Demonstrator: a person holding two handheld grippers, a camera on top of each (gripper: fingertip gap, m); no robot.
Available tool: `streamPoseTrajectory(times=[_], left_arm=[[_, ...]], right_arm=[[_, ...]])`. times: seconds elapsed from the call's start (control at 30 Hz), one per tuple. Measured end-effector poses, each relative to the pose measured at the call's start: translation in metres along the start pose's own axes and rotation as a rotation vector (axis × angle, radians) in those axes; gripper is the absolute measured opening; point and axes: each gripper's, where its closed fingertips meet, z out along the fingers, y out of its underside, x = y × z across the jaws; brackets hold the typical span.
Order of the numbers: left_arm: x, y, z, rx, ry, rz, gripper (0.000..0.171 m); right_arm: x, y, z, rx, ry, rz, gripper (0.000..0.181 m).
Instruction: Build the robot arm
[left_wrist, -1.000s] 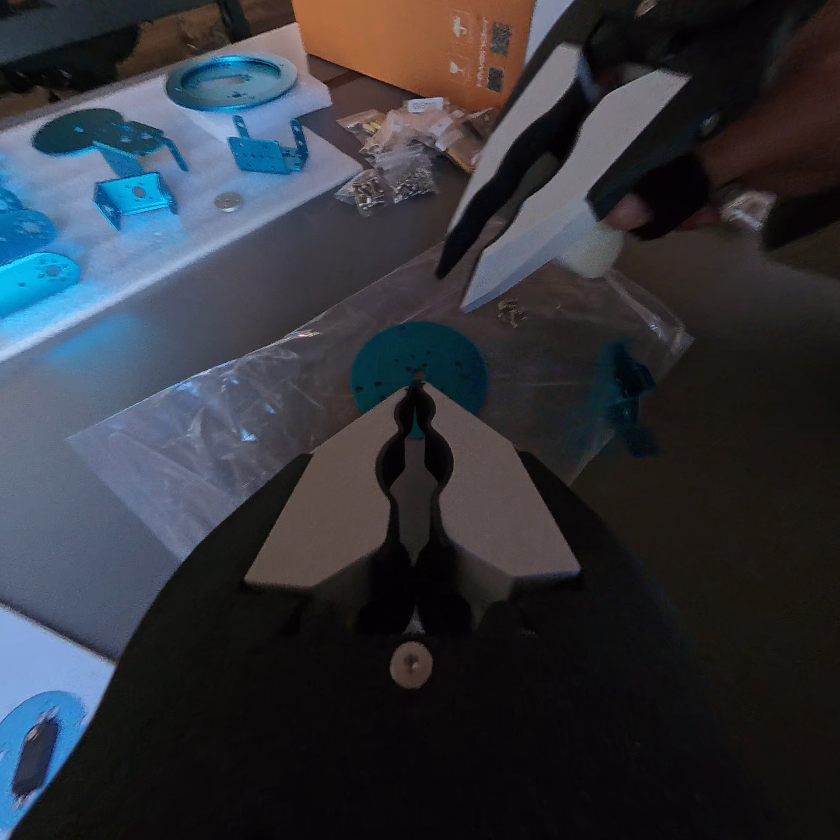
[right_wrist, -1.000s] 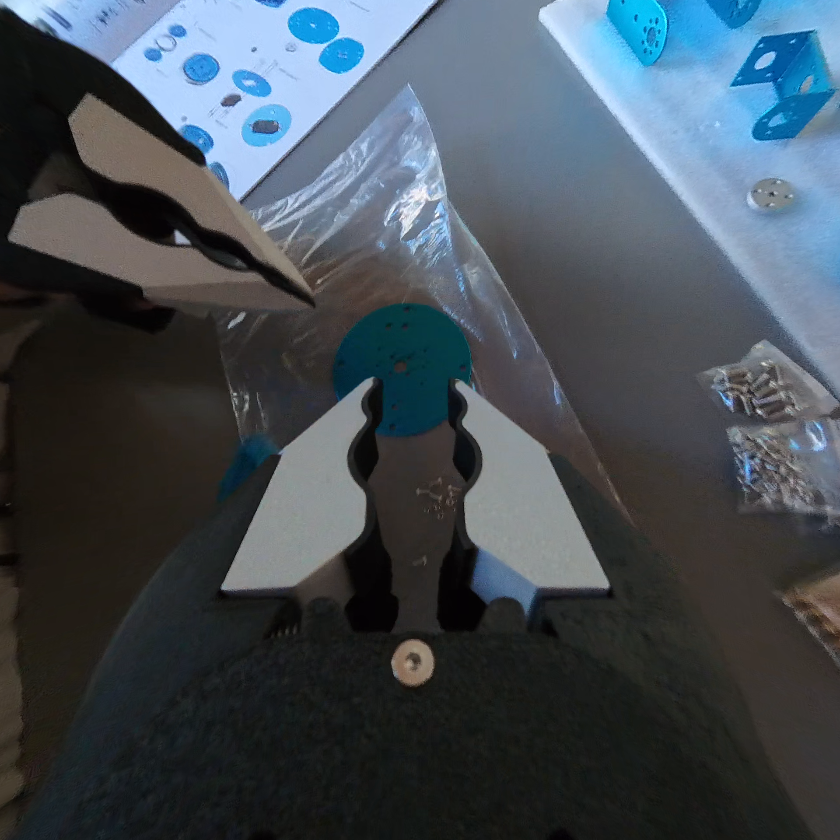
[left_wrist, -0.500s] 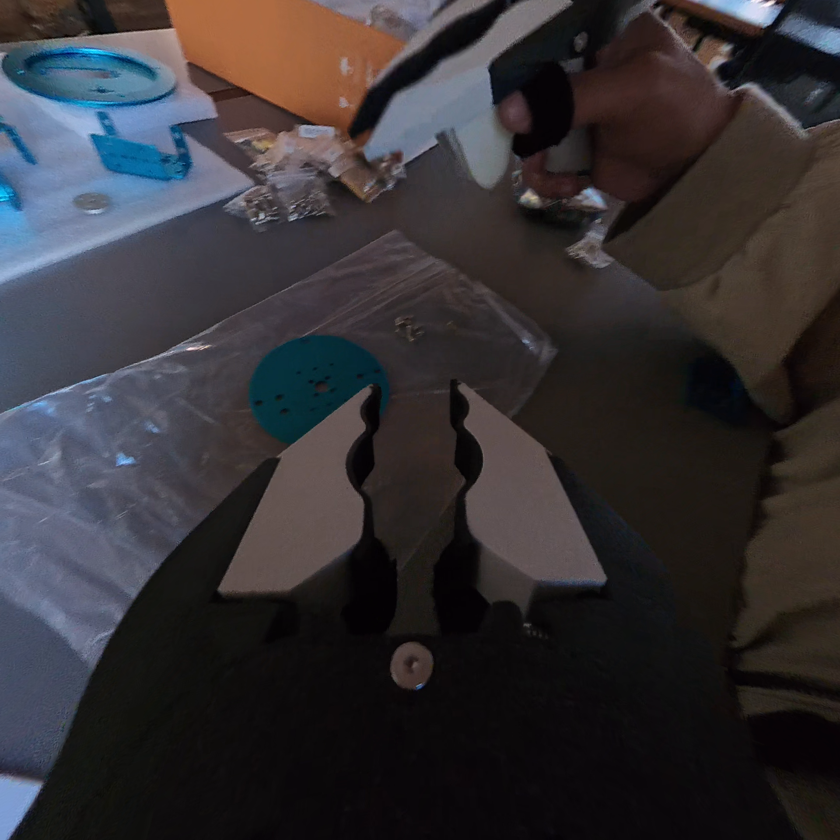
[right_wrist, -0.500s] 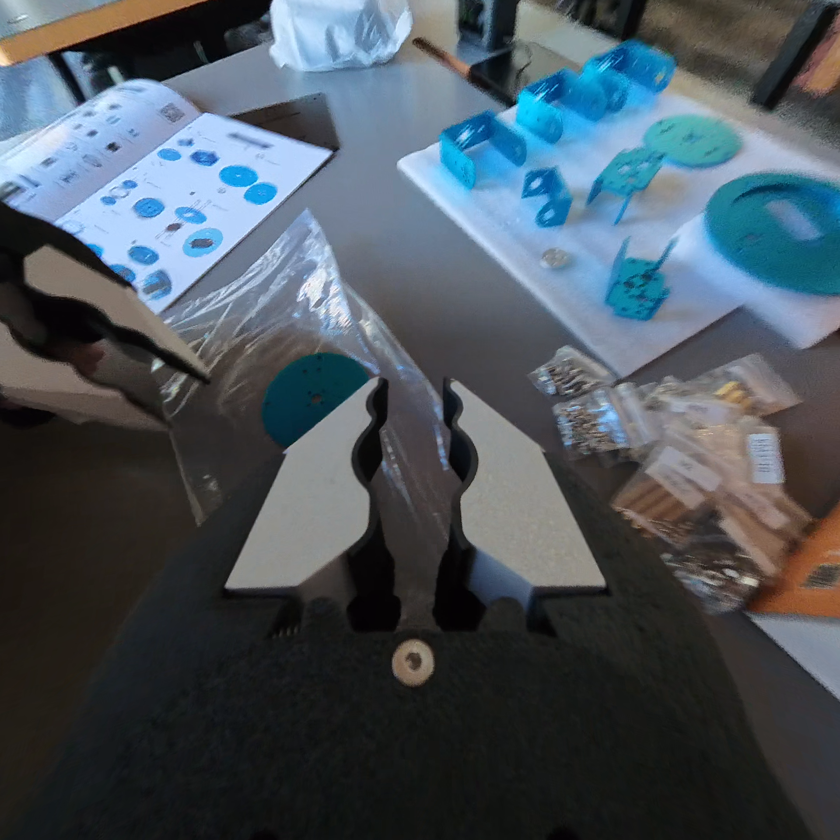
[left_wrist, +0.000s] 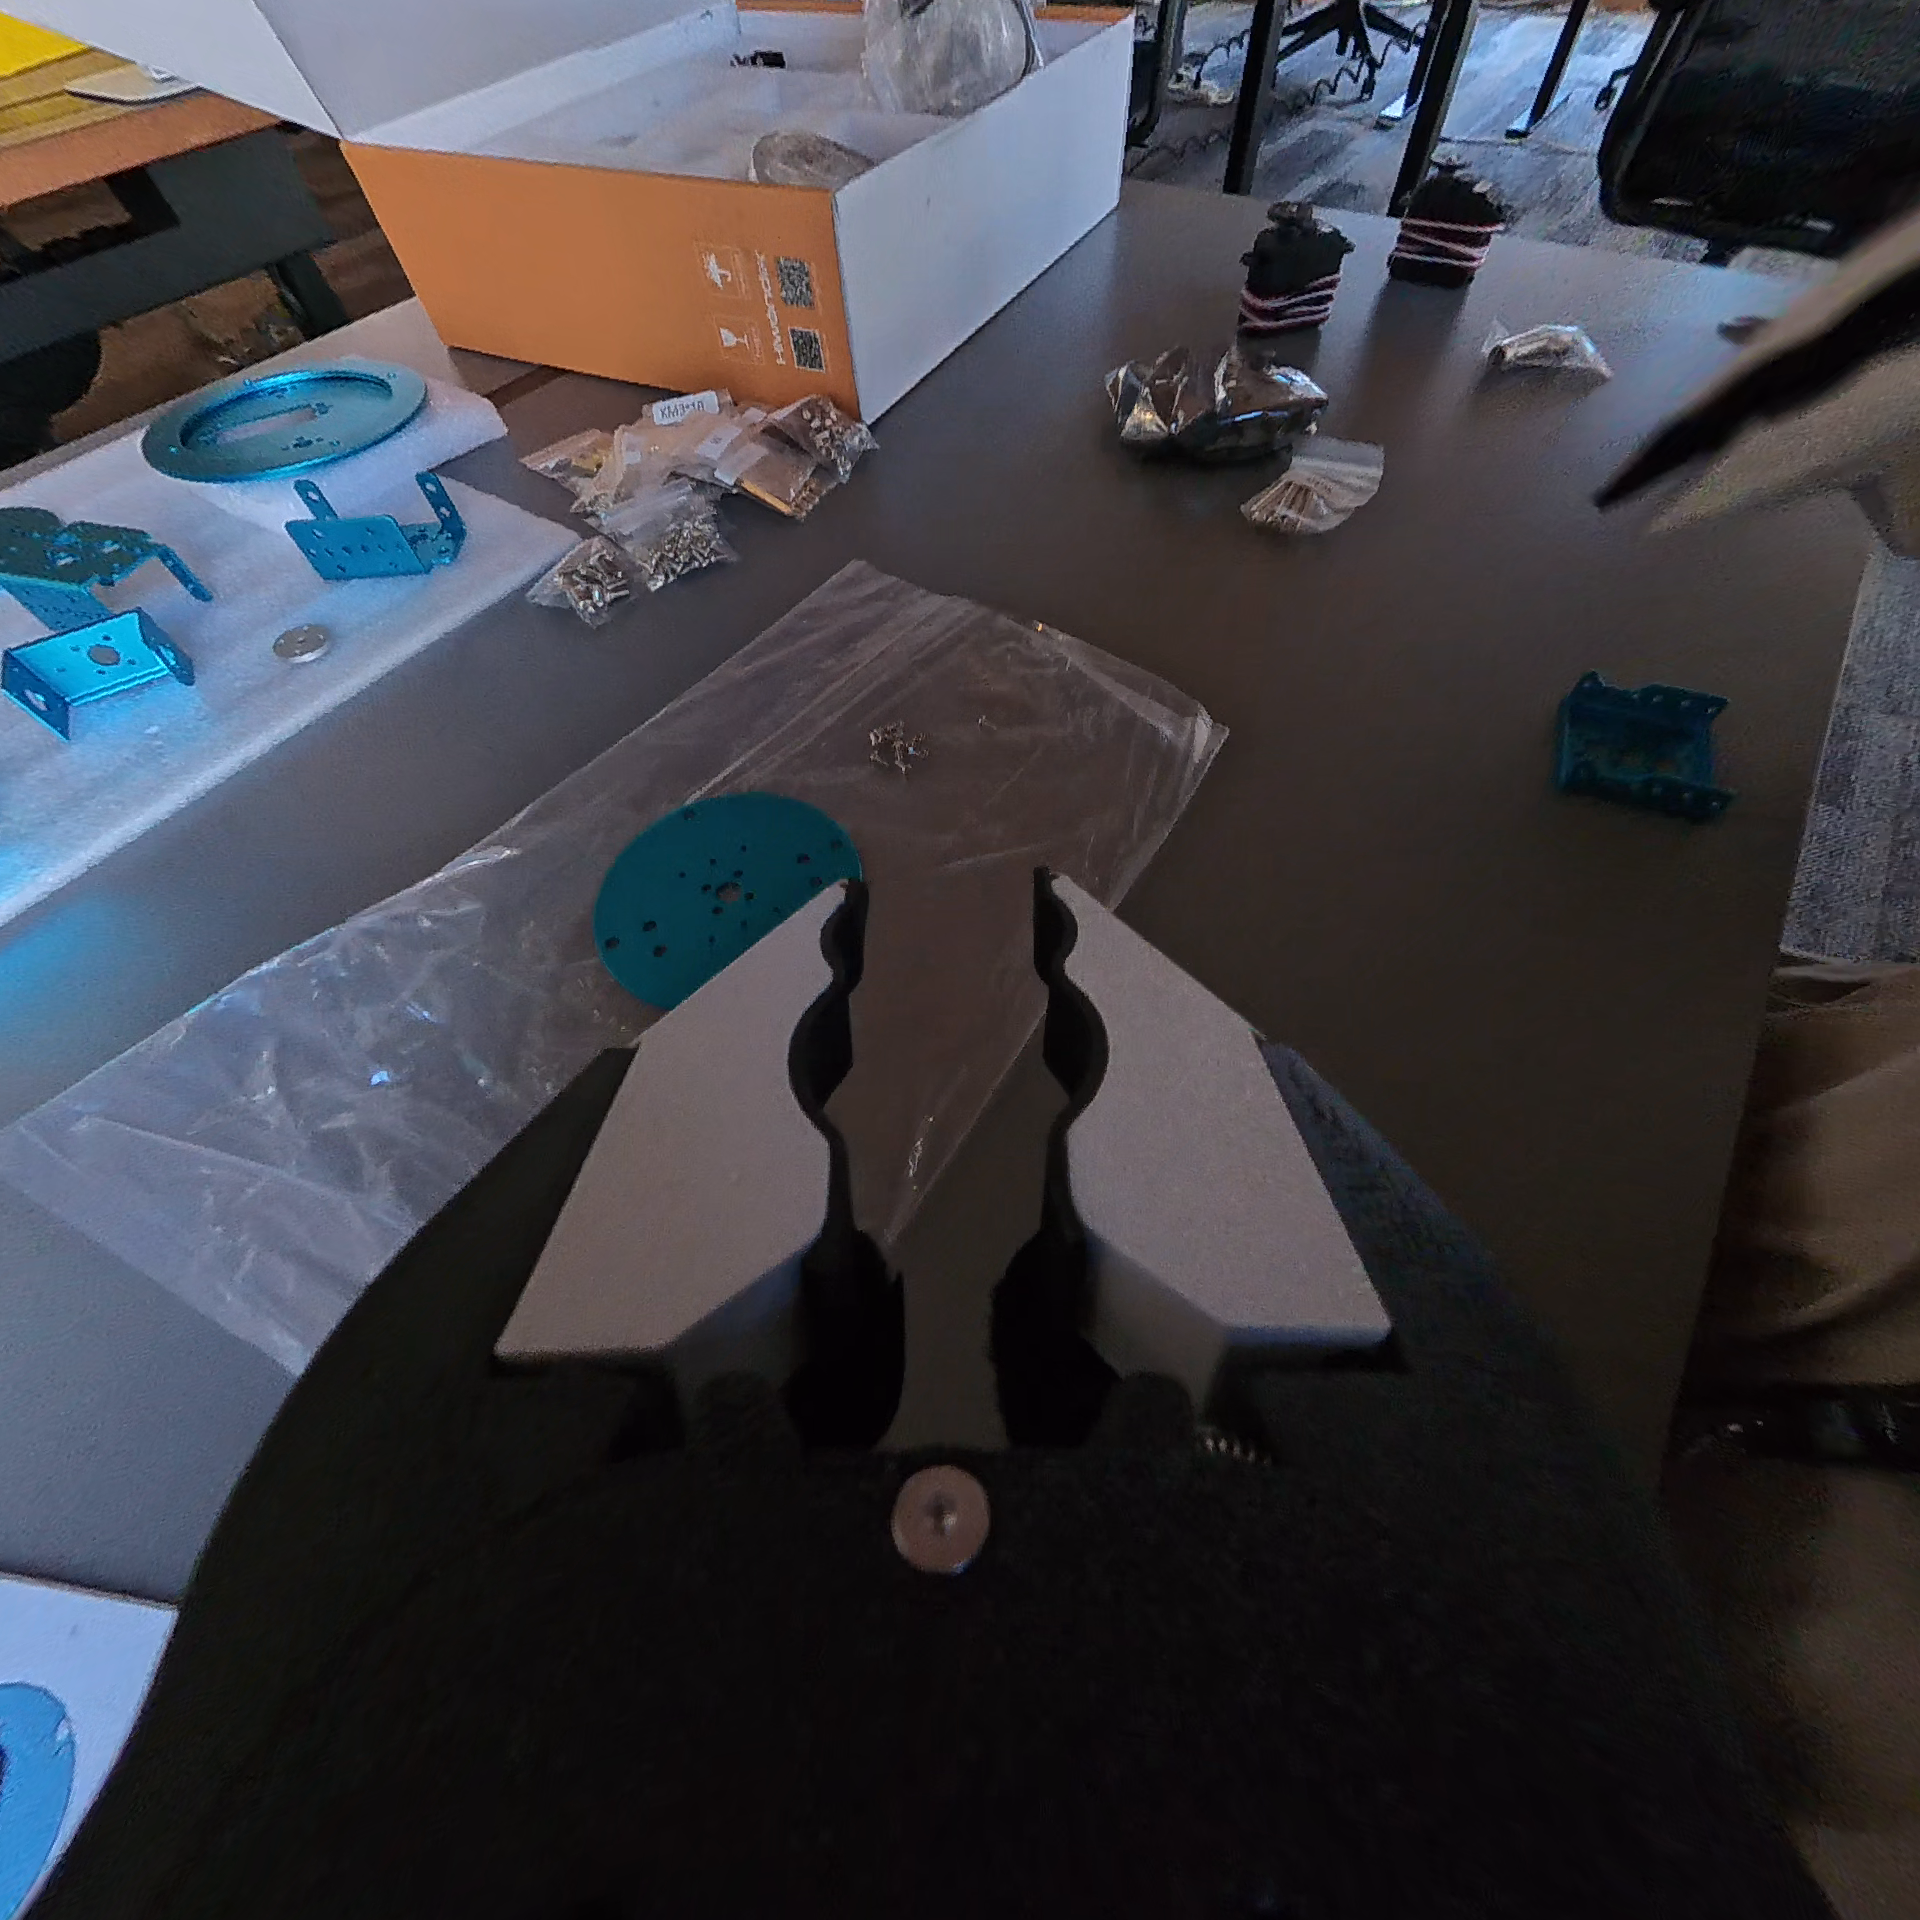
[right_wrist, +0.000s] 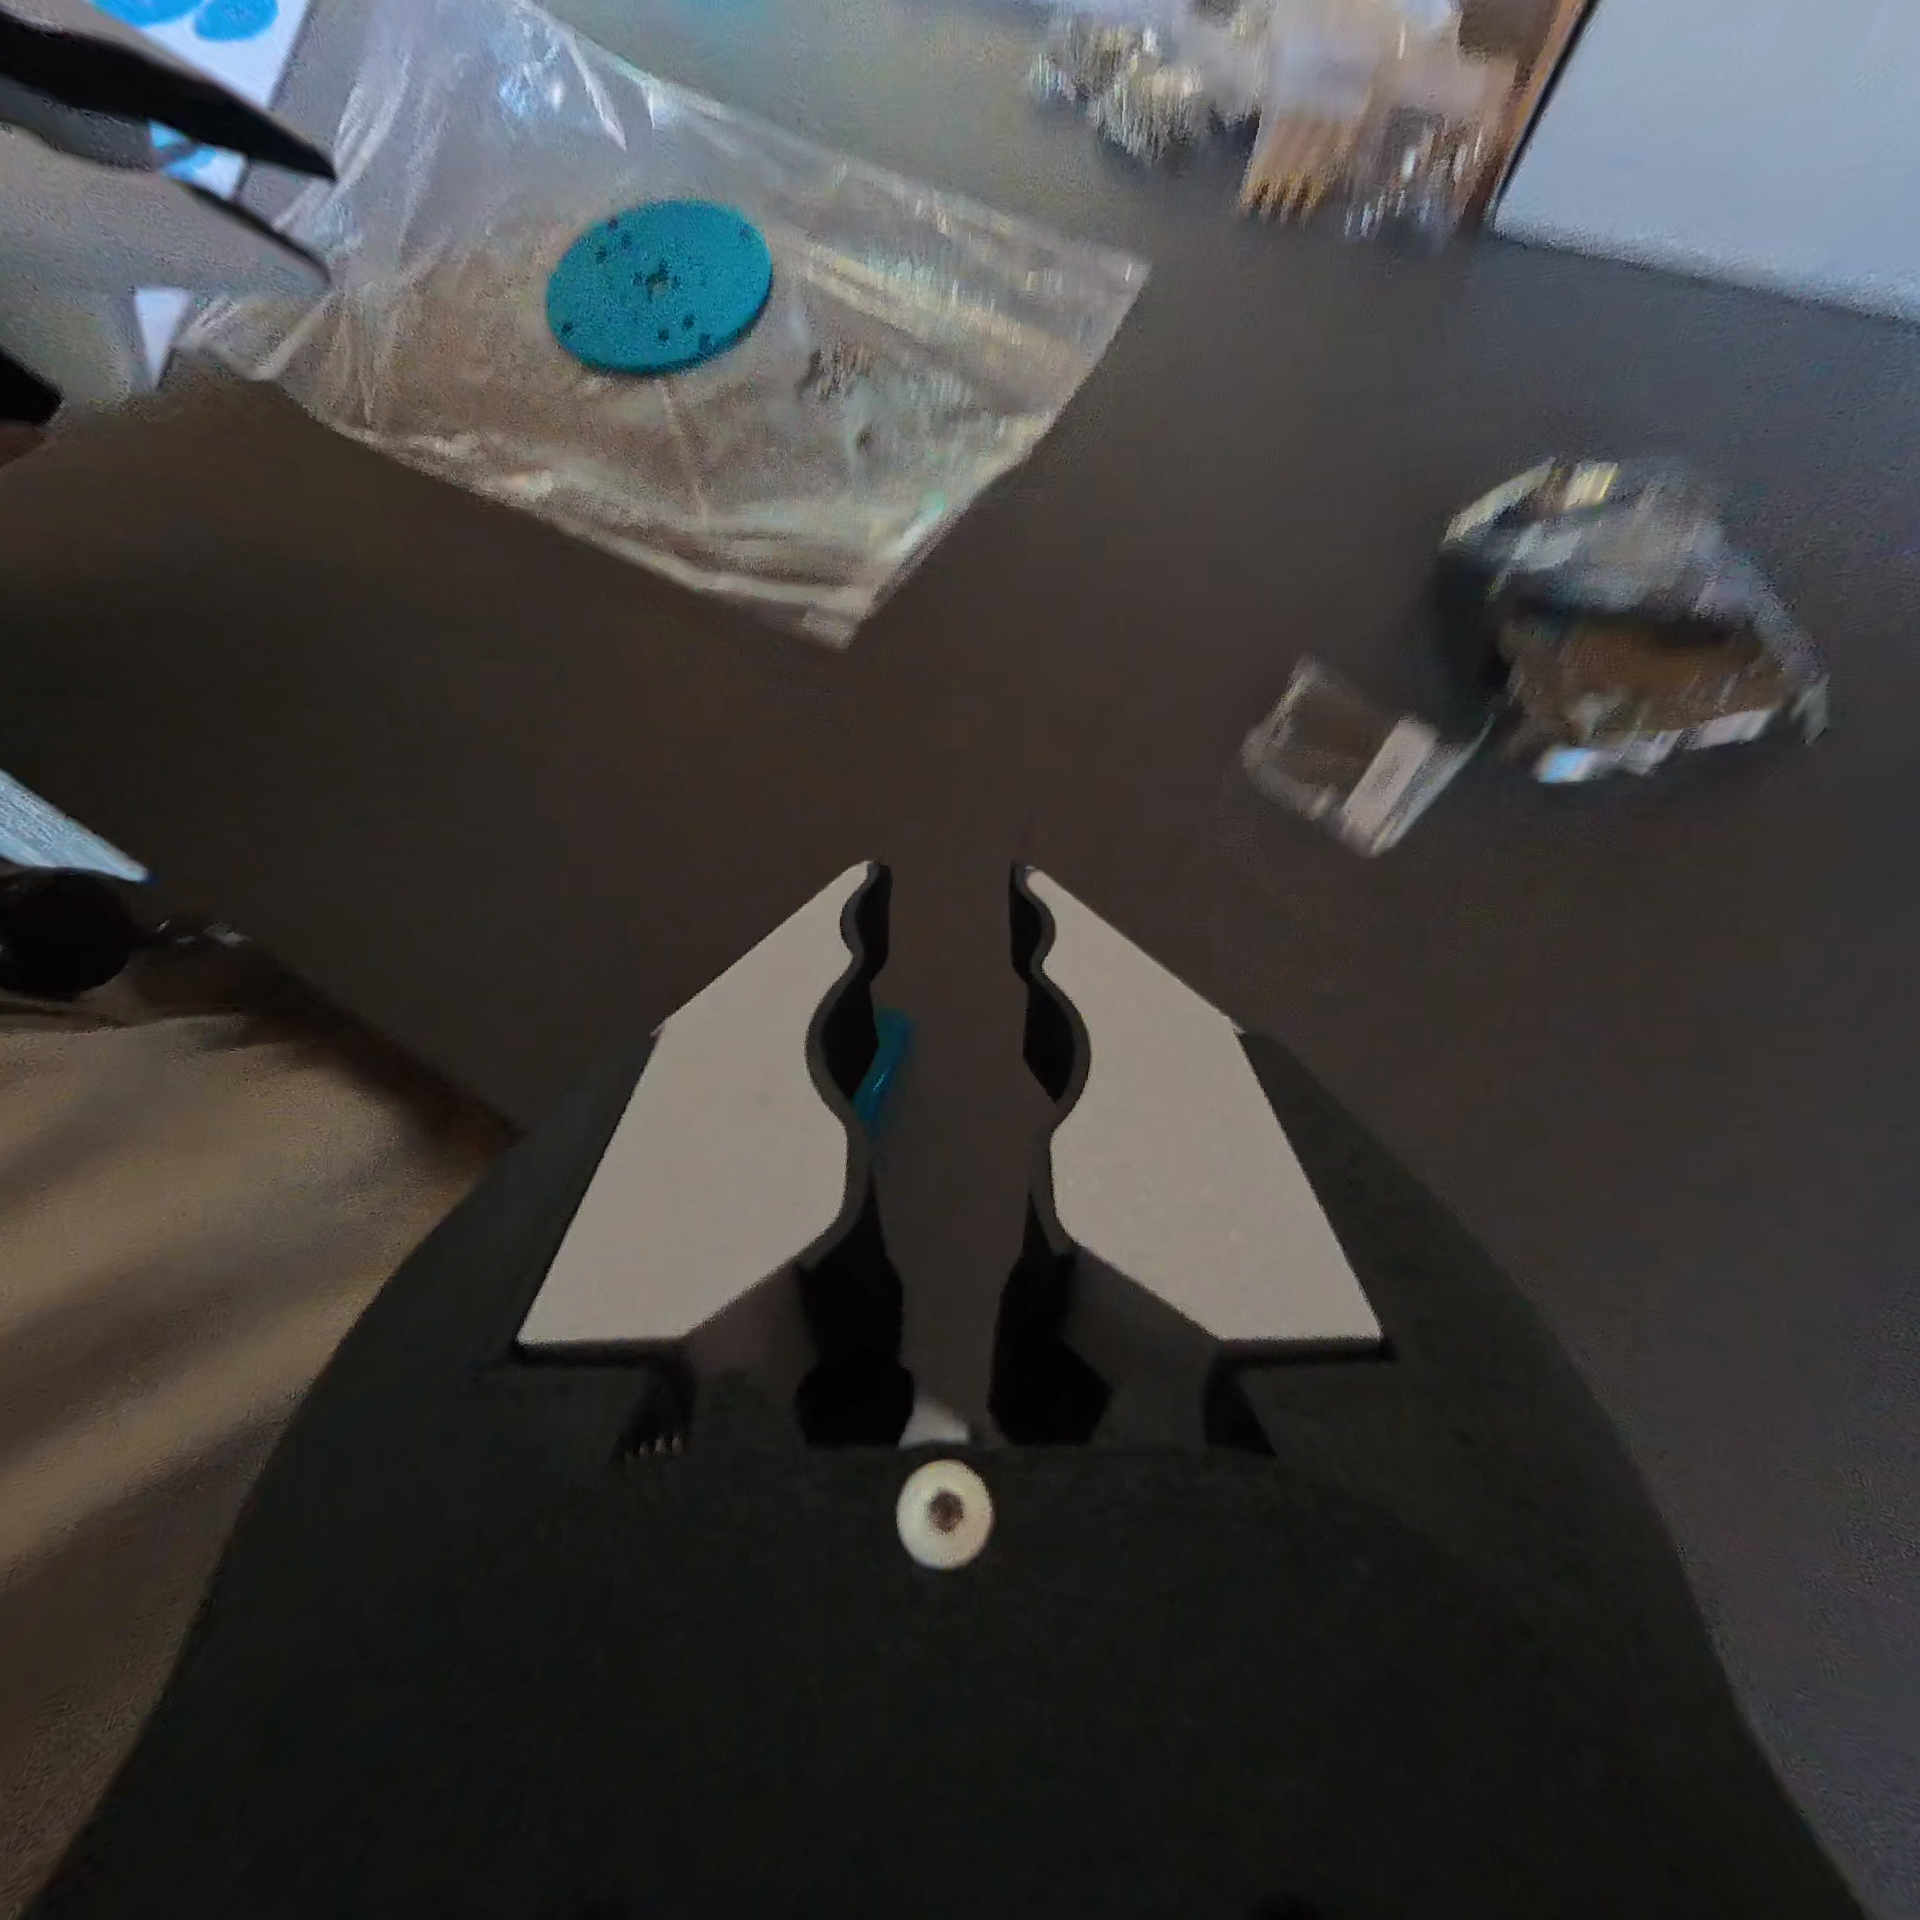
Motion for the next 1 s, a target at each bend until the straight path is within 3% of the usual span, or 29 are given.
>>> streamPoseTrajectory(times=[0.13, 0.3, 0.4, 0.7, 0.83, 1.0], left_arm=[[0.006, 0.003, 0.002, -0.001, 0.032, -0.026, 0.031], [0.004, 0.003, -0.001, 0.007, 0.025, -0.051, 0.031], [-0.002, 0.004, -0.006, 0.014, 0.002, -0.068, 0.031], [-0.026, 0.015, -0.013, 0.023, -0.039, -0.121, 0.031], [-0.039, 0.023, -0.030, -0.020, -0.115, -0.105, 0.031], [-0.049, 0.051, -0.079, -0.063, -0.255, -0.177, 0.031]], right_arm=[[-0.019, 0.042, -0.005, -0.031, 0.054, 0.104, 0.020], [-0.016, 0.064, 0.002, -0.104, 0.135, 0.080, 0.018], [-0.019, 0.063, 0.005, -0.100, 0.135, 0.064, 0.000], [-0.017, -0.005, 0.019, -0.010, 0.120, -0.094, 0.000], [-0.036, -0.047, 0.049, 0.045, -0.007, -0.175, 0.000], [-0.079, -0.108, 0.098, 0.120, -0.220, -0.283, 0.000]])
